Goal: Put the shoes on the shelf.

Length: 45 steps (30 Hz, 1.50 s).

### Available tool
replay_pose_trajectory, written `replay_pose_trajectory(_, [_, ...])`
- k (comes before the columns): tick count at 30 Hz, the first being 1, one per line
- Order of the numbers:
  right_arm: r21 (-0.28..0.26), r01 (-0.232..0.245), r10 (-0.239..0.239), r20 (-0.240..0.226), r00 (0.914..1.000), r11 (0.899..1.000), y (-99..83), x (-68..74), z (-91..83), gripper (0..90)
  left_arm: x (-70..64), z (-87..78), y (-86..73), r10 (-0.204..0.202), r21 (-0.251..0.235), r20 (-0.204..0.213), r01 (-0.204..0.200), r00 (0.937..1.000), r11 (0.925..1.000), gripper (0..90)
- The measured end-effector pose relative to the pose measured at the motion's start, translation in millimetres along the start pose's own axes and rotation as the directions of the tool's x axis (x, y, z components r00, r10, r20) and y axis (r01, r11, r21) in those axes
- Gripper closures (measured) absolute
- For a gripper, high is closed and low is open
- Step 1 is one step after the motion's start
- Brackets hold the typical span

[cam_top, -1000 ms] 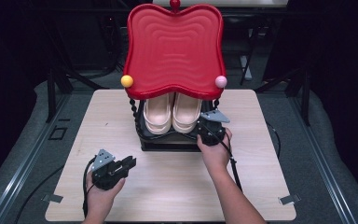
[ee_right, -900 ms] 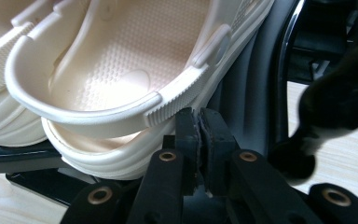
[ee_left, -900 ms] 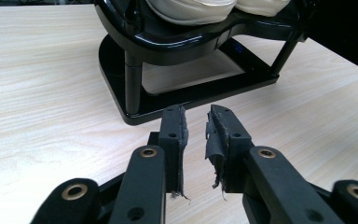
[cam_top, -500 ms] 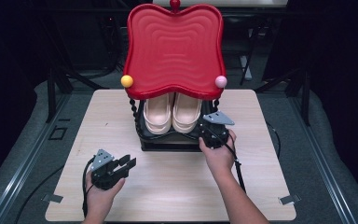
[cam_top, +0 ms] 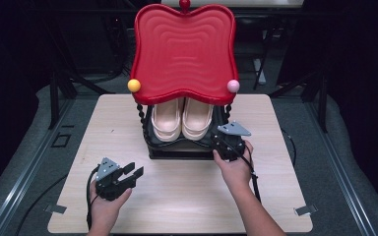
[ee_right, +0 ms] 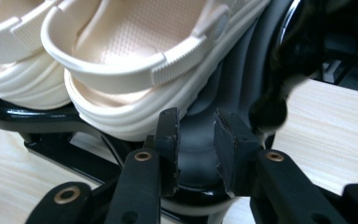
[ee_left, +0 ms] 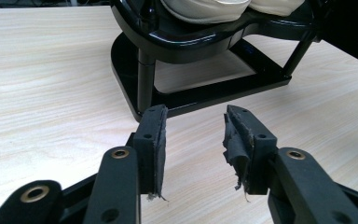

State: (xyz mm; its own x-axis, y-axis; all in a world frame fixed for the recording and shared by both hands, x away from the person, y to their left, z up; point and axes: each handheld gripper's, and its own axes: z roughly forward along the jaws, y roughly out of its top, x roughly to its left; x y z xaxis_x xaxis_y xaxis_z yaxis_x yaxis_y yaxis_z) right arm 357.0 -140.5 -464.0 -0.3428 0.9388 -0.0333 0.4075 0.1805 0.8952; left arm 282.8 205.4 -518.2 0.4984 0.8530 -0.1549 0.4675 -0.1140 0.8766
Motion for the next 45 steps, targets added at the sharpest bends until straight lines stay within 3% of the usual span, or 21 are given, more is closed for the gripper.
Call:
replay_pose_trajectory(7, [0.016, 0.014, -0.014, -0.030, 0.9995, 1.000, -0.5, -3.0, -13.4, 63.2, 3.1, -3.7, -0.2, -0.009, -0.007, -0.003, 0.009, 1.0000, 0.9999, 57.2])
replay_pose_trajectory(9, [0.045, 0.031, -0.029, -0.044, 0.9986, 0.998, -0.7, -2.9, -19.3, 61.2, 4.1, -4.9, -0.1, -0.010, -0.008, -0.006, 0.010, 0.9999, 0.9999, 56.9])
replay_pose_trajectory(15, [0.002, 0.050, -0.049, -0.068, 0.9965, 0.999, -7.7, -1.0, -37.6, 51.5, 6.4, -8.5, -1.0, -0.018, -0.014, -0.013, 0.018, 0.9998, 0.9997, 54.2])
replay_pose_trajectory(16, [0.022, 0.053, -0.051, -0.080, 0.9955, 0.998, -9.4, -1.5, -42.8, 50.5, 6.8, -9.4, -1.1, -0.014, -0.014, -0.014, 0.014, 0.9998, 0.9998, 53.6])
replay_pose_trajectory(19, [0.004, 0.048, -0.048, -0.096, 0.9943, 0.999, -19.9, -1.7, -51.1, 47.3, 7.9, -10.8, -2.3, -0.015, -0.018, -0.017, 0.015, 0.9997, 0.9997, 51.2])
replay_pose_trajectory(23, [0.046, 0.069, -0.062, -0.137, 0.9886, 0.997, -37.3, -5.4, -61.3, 46.8, 9.7, -12.4, -4.9, -0.017, -0.015, -0.017, 0.017, 0.9997, 0.9998, 49.4])
replay_pose_trajectory(24, [0.080, 0.078, -0.066, -0.144, 0.9874, 0.994, -42.4, -7.3, -65.2, 46.9, 9.7, -12.8, -5.4, -0.016, -0.011, -0.016, 0.016, 0.9997, 0.9998, 49.0])
replay_pose_trajectory(31, [0.037, 0.055, -0.048, -0.178, 0.9829, 0.998, -66.5, -15.4, -76.1, 43.7, 9.0, -17.0, -9.0, -0.007, -0.004, 0.004, 0.007, 1.0000, 1.0000, 45.7])
replay_pose_trajectory(33, [0.057, 0.034, -0.022, -0.199, 0.9797, 0.998, -72.1, -17.2, -79.2, 43.2, 9.3, -18.7, -10.9, -0.001, 0.003, 0.010, 0.001, 0.9999, 1.0000, 45.0])
replay_pose_trajectory(36, [0.057, 0.039, -0.027, -0.190, 0.9813, 0.998, -82.1, -17.5, -80.3, 42.2, 10.1, -20.1, -14.0, 0.007, 0.015, 0.014, -0.007, 0.9999, 0.9999, 44.1])
replay_pose_trajectory(40, [0.104, 0.058, -0.039, -0.185, 0.9820, 0.993, -92.0, -15.9, -80.9, 39.6, 12.0, -23.3, -18.8, 0.019, 0.037, 0.021, -0.020, 0.9996, 0.9991, 43.8])
replay_pose_trajectory(45, [0.134, 0.060, -0.033, -0.197, 0.9799, 0.989, -101.5, -13.1, -80.1, 37.2, 15.8, -22.8, -25.8, 0.003, 0.044, 0.015, -0.003, 0.9999, 0.9990, 43.8])
